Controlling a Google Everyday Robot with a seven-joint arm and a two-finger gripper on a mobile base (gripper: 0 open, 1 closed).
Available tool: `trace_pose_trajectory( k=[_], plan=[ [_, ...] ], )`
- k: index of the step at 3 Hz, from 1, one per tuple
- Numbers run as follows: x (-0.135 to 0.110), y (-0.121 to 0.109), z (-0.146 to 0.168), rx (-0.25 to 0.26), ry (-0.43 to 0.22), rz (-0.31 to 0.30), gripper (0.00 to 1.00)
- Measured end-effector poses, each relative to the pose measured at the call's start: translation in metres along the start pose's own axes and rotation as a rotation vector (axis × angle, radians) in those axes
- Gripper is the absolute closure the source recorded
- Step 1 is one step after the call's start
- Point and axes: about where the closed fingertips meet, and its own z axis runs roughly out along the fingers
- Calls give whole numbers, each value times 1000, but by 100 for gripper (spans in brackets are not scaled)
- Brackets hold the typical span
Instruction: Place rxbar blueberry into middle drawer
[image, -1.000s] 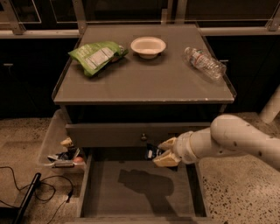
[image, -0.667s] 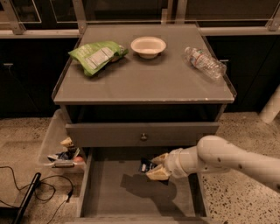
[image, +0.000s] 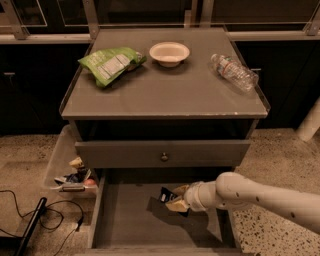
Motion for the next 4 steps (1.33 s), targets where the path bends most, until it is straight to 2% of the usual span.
trace_pose_trajectory(
  k=[1,2,3,4],
  plan=[
    [39,-21,9,41,34,44,100],
    [78,-28,24,53,66,97,100],
    [87,-31,35,50,61,98,100],
    [87,-30,35,49,61,99,81]
  ],
)
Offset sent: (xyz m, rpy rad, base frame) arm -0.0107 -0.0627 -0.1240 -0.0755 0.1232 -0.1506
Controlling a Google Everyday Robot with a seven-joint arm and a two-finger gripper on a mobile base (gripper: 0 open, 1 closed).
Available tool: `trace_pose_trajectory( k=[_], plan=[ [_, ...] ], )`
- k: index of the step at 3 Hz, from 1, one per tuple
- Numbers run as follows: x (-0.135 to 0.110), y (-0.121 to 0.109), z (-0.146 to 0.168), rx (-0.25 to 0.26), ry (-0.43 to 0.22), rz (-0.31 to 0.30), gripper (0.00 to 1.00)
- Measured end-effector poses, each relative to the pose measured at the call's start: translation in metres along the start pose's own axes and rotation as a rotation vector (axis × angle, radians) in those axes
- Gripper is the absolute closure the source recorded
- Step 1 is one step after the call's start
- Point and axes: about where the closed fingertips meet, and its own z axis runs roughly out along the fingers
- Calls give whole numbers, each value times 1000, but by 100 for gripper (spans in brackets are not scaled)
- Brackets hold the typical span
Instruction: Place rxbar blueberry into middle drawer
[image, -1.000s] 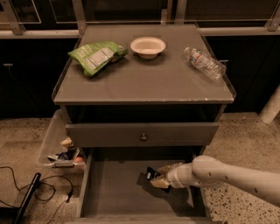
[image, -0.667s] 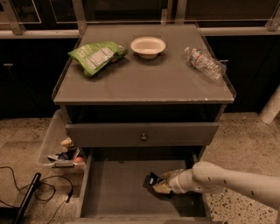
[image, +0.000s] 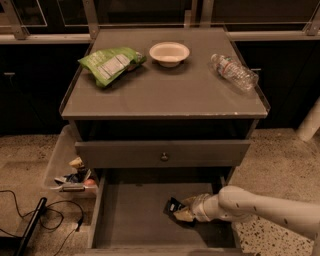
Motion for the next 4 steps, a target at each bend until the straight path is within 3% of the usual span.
trace_pose_trajectory(
  k=[3,4],
  plan=[
    [0,0,0,0,0,0,12],
    [0,0,0,0,0,0,0]
  ],
)
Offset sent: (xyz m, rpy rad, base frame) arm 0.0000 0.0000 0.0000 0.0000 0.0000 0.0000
